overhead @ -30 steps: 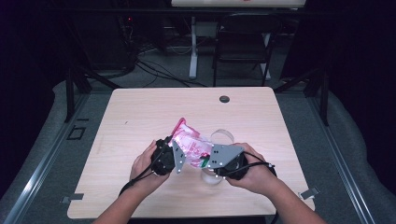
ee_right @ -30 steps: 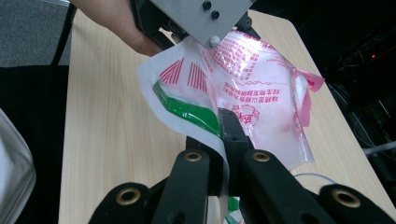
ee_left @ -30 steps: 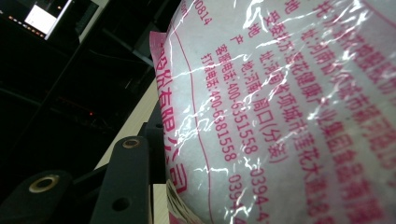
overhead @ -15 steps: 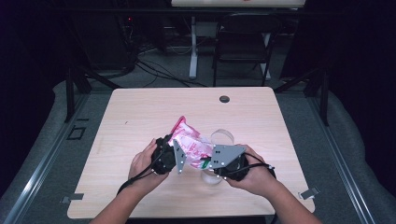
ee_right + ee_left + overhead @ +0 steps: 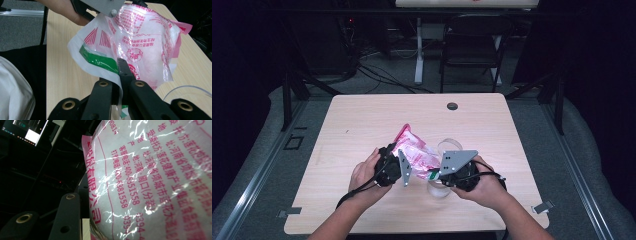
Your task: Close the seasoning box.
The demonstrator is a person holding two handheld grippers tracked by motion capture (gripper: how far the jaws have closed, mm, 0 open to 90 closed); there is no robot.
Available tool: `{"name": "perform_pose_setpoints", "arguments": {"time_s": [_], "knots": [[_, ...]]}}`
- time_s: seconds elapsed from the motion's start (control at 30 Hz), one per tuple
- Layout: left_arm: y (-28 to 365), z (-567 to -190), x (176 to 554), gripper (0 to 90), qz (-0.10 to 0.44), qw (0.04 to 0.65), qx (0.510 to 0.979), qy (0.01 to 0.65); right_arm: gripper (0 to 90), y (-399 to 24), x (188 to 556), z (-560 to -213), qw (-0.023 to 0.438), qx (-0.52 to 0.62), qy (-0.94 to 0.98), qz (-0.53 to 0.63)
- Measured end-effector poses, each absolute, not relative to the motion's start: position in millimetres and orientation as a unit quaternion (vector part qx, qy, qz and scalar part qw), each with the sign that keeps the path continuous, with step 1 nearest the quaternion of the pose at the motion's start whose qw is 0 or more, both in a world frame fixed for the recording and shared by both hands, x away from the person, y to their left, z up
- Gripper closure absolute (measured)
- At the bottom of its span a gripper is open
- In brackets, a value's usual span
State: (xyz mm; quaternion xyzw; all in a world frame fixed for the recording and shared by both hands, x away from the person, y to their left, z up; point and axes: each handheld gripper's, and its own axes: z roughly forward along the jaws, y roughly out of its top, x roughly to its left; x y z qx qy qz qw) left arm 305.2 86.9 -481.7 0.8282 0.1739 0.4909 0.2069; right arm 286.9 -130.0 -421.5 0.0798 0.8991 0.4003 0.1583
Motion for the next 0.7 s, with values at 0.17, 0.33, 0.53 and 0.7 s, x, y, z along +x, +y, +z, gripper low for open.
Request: {"name": "perform_pose_setpoints", "arguments": {"time_s": [0.17, 0.33, 0.53, 0.7], "knots": [[86.8, -481.9, 304.5, 57.0, 0.499, 0.202, 0.825, 0.171, 90.0, -131.0, 287.6, -425.6, 0.155, 0.084, 0.898, 0.402], [87.2, -481.1, 304.1, 57.1, 0.504, 0.196, 0.825, 0.167, 90.0, -131.1, 286.8, -429.2, 0.156, 0.087, 0.896, 0.407], [86.7, -481.3, 303.4, 57.1, 0.512, 0.197, 0.820, 0.164, 90.0, -131.6, 285.3, -432.6, 0.159, 0.087, 0.896, 0.406], [85.9, -482.5, 303.5, 57.2, 0.515, 0.199, 0.818, 0.161, 90.0, -132.4, 284.6, -435.7, 0.159, 0.089, 0.895, 0.408]]}}
